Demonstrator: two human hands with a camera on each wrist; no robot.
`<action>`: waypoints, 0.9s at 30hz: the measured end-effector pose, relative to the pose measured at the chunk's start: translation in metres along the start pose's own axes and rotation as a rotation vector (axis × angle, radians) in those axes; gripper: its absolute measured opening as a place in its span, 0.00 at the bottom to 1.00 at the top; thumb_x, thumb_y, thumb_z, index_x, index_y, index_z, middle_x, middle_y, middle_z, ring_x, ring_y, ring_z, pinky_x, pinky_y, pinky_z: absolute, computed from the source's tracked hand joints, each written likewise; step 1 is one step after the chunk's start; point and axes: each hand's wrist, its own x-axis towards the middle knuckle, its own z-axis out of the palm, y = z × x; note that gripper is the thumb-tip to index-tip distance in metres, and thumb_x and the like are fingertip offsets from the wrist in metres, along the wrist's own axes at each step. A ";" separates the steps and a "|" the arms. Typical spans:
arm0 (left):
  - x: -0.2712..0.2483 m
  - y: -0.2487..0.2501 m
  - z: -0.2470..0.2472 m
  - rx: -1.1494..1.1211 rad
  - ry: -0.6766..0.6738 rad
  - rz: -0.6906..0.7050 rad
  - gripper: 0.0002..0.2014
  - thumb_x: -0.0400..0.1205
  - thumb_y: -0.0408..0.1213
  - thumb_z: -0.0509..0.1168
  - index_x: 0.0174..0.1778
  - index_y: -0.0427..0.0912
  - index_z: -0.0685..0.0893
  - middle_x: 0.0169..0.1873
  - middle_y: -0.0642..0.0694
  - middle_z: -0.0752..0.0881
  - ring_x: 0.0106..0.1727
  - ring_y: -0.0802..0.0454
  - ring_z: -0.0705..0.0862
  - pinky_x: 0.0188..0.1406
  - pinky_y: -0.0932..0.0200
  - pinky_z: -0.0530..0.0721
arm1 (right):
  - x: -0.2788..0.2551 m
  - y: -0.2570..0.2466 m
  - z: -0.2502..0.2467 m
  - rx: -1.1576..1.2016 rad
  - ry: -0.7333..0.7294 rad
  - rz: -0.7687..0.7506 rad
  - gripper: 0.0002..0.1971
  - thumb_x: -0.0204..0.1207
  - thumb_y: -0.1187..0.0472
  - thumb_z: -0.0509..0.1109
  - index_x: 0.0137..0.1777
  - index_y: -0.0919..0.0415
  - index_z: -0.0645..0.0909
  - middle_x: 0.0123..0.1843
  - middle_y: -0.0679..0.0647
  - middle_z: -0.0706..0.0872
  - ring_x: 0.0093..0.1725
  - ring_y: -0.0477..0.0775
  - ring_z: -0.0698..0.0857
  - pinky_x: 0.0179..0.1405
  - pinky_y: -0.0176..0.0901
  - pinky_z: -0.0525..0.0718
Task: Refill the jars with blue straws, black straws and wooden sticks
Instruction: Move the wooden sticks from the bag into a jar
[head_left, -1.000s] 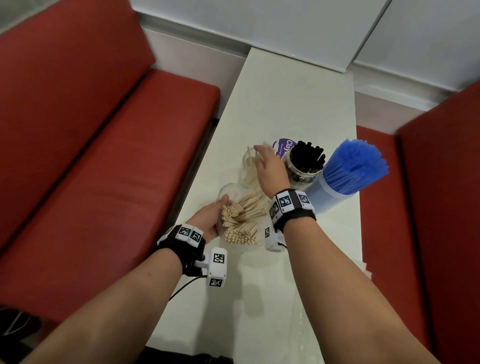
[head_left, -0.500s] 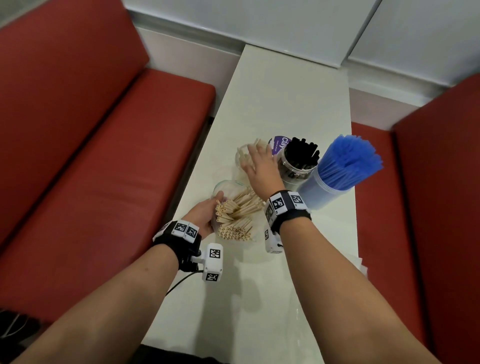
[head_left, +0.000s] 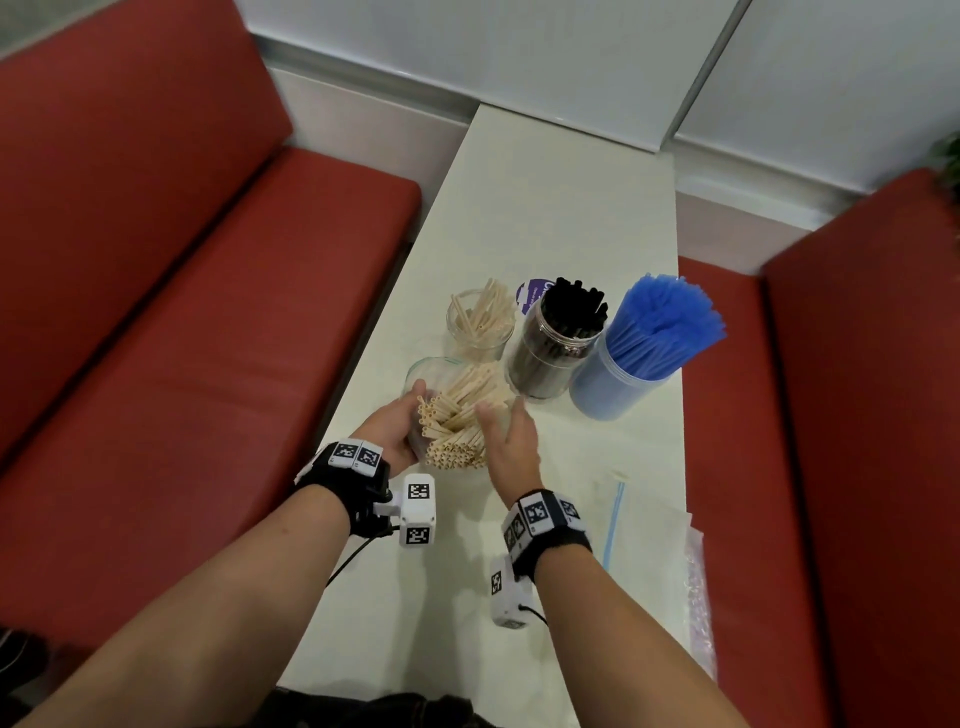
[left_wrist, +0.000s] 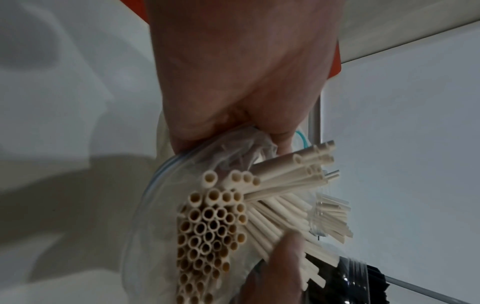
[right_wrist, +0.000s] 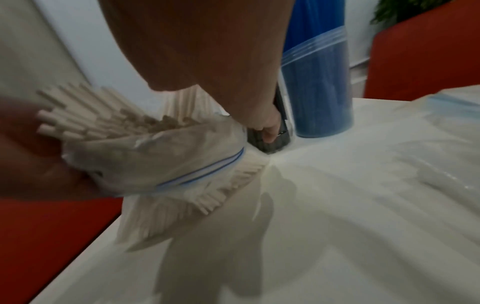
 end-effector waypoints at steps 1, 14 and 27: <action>-0.002 -0.001 0.002 0.009 -0.013 -0.004 0.18 0.89 0.55 0.62 0.58 0.42 0.85 0.44 0.39 0.94 0.42 0.44 0.94 0.34 0.51 0.91 | 0.000 0.000 0.004 -0.061 -0.027 -0.025 0.42 0.82 0.32 0.62 0.88 0.57 0.59 0.86 0.57 0.65 0.86 0.58 0.61 0.83 0.68 0.61; -0.003 0.002 0.007 0.107 -0.066 0.029 0.27 0.92 0.54 0.55 0.78 0.37 0.78 0.69 0.33 0.85 0.56 0.40 0.88 0.59 0.44 0.85 | 0.000 -0.012 0.020 0.155 0.029 -0.124 0.16 0.74 0.49 0.81 0.59 0.51 0.87 0.82 0.56 0.73 0.84 0.59 0.67 0.81 0.65 0.66; 0.001 0.004 -0.001 0.080 -0.050 0.035 0.21 0.91 0.55 0.57 0.60 0.43 0.86 0.49 0.39 0.95 0.45 0.44 0.95 0.36 0.51 0.91 | -0.004 -0.036 0.007 0.295 0.090 -0.209 0.18 0.89 0.57 0.63 0.75 0.63 0.77 0.79 0.61 0.76 0.80 0.56 0.73 0.82 0.53 0.70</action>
